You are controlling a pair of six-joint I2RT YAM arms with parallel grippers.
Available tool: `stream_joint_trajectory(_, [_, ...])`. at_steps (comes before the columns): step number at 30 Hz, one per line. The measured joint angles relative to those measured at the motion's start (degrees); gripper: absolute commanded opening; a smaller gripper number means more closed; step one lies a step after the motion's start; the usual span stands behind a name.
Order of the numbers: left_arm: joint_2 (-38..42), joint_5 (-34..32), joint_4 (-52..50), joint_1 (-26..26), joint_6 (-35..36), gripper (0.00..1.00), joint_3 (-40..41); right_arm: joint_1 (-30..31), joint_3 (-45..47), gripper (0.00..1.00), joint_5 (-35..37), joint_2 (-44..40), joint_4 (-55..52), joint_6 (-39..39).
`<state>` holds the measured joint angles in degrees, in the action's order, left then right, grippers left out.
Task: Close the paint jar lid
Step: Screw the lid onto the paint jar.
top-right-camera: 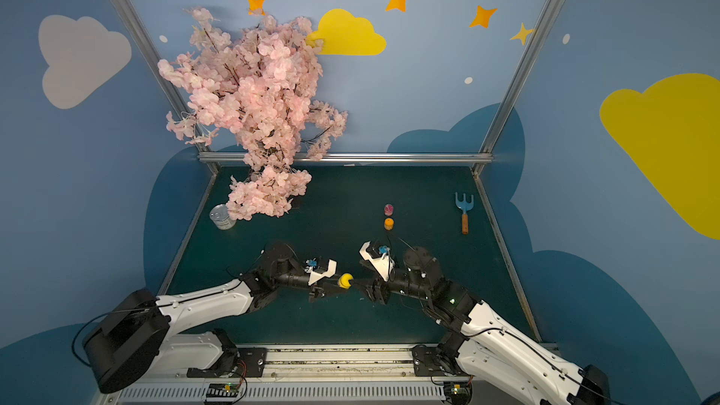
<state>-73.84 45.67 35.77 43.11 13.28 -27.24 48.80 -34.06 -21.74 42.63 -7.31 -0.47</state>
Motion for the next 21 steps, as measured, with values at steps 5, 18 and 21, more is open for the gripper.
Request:
stream_joint_trajectory(5, [0.0, 0.9, -0.2, 0.0, 0.0, 0.3, 0.0, 0.0, 0.0, 0.61, -5.2, 0.3, 0.9, -2.9])
stream_joint_trajectory(18, [0.0, 0.9, -0.2, 0.0, 0.0, 0.31, 0.0, 0.1, 0.0, 0.62, -6.1, 4.7, 2.5, -4.0])
stream_joint_trajectory(21, [0.0, 0.9, -0.2, 0.0, 0.0, 0.31, 0.0, 0.3, 0.0, 0.61, -5.8, 6.1, 2.7, -4.2])
